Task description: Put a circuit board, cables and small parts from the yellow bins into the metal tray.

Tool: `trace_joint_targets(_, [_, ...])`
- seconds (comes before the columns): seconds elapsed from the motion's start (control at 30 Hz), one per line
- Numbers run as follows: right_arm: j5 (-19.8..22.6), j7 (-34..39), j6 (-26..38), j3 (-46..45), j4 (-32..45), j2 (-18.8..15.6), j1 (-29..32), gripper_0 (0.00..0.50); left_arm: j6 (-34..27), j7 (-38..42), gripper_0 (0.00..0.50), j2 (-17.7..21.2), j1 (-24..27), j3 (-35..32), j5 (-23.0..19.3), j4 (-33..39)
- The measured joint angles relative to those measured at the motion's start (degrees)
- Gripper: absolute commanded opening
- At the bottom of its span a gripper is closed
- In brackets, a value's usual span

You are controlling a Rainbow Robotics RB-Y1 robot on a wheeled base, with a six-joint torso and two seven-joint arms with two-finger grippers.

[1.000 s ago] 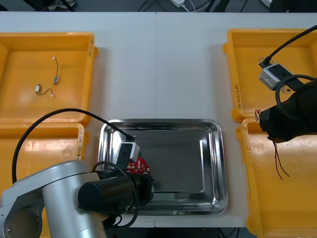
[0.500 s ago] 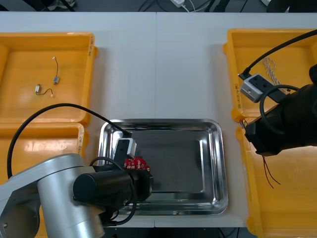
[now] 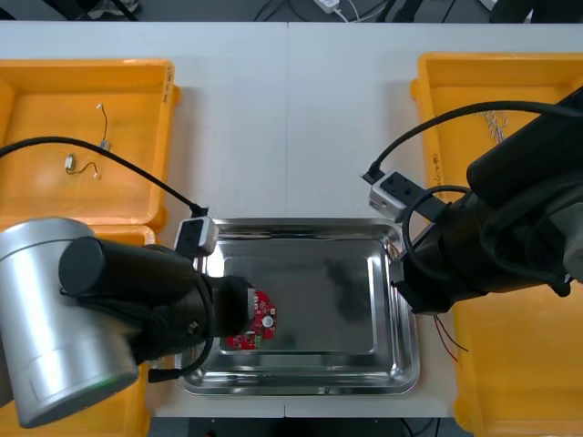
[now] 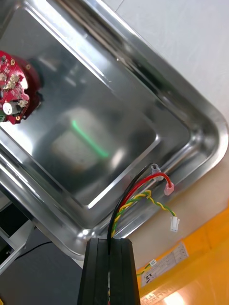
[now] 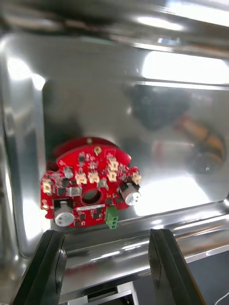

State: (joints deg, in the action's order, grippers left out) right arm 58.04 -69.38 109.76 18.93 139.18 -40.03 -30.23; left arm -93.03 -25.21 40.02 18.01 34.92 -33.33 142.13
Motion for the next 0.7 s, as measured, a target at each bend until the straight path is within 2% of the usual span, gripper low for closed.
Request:
trace_joint_targets(0.07, [-1.23, -1.38, 0.00, 1.41, 0.00, 0.24, -0.02, 0.000, -0.76, -0.05, 0.500, 0.44, 0.35, -2.59, -2.32, 0.02])
trace_joint_targets(0.23, [-4.99, -11.61, 0.00, 4.77, 0.00, 1.52, -0.26, 0.000, -4.59, -2.67, 0.500, 1.01, 1.23, -9.74, -8.27, 0.01])
trace_joint_targets(0.37, [-7.43, -13.85, 0.00, 7.16, 0.00, 3.09, -0.64, 0.000, -6.65, -8.45, 0.500, 1.55, 1.71, -14.55, -11.69, -0.13])
trace_joint_targets(0.53, [-9.55, -18.79, 0.00, 9.28, 0.00, 5.02, -0.69, 0.000, -6.94, -15.54, 0.500, 2.59, 2.21, -18.36, -14.61, -1.83])
trace_joint_targets(0.7, [-13.95, -20.63, 0.01, 12.94, 0.00, 6.32, -0.70, 0.000, -7.36, -16.80, 0.500, 3.41, 2.98, -20.67, -15.48, -4.96])
